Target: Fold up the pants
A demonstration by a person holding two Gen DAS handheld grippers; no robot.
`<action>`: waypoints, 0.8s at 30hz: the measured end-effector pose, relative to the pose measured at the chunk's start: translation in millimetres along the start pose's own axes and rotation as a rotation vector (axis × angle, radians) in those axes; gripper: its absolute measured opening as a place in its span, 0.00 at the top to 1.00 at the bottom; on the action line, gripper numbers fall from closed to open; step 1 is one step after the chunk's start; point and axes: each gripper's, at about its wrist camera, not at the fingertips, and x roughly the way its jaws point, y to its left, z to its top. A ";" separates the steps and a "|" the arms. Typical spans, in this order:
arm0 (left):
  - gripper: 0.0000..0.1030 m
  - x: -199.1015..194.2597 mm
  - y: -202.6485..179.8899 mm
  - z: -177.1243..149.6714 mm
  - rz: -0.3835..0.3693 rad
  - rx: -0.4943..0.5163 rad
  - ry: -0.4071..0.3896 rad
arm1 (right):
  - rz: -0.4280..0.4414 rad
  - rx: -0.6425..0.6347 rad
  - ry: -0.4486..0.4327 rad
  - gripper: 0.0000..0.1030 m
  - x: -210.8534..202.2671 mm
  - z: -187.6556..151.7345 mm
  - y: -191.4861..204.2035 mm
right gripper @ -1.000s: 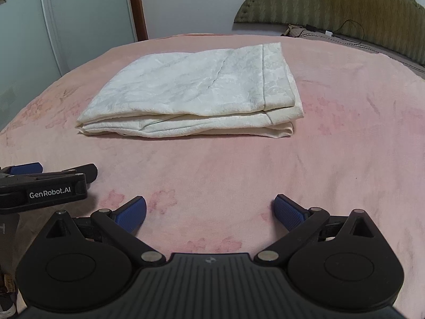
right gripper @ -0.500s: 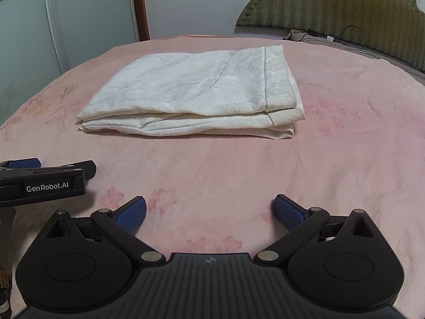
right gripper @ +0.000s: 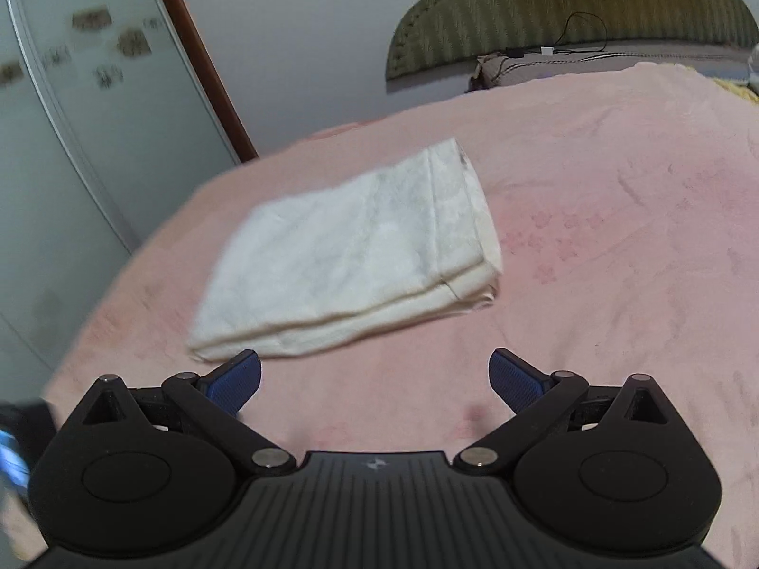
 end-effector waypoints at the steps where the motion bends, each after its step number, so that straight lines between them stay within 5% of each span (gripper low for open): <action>1: 0.00 -0.1 -0.3 0.0 0.000 0.000 0.000 | 0.041 0.006 -0.011 0.00 -8.1 2.5 4.4; 5: 0.00 0.0 0.0 0.0 0.000 0.000 0.000 | 0.195 0.019 -0.020 0.00 -23.8 9.5 27.1; 7: 0.00 -0.1 -0.3 0.0 0.000 0.000 0.000 | 0.199 -0.070 -0.054 0.00 -24.6 8.0 41.4; 10: 0.00 -0.1 -0.3 0.0 0.000 0.000 0.000 | -0.037 -0.268 -0.147 0.00 -8.7 -2.8 53.3; 13: 0.00 -0.3 -0.7 0.1 0.000 0.000 0.000 | -0.254 -0.372 -0.117 0.00 28.0 -16.4 42.9; 17: 0.00 -0.2 -0.1 0.0 0.000 0.000 0.000 | -0.270 -0.285 -0.002 0.00 66.9 -31.9 13.4; 24: 0.00 -0.5 -0.7 0.1 0.000 0.000 0.000 | -0.311 -0.254 0.028 0.00 88.0 -54.7 -1.1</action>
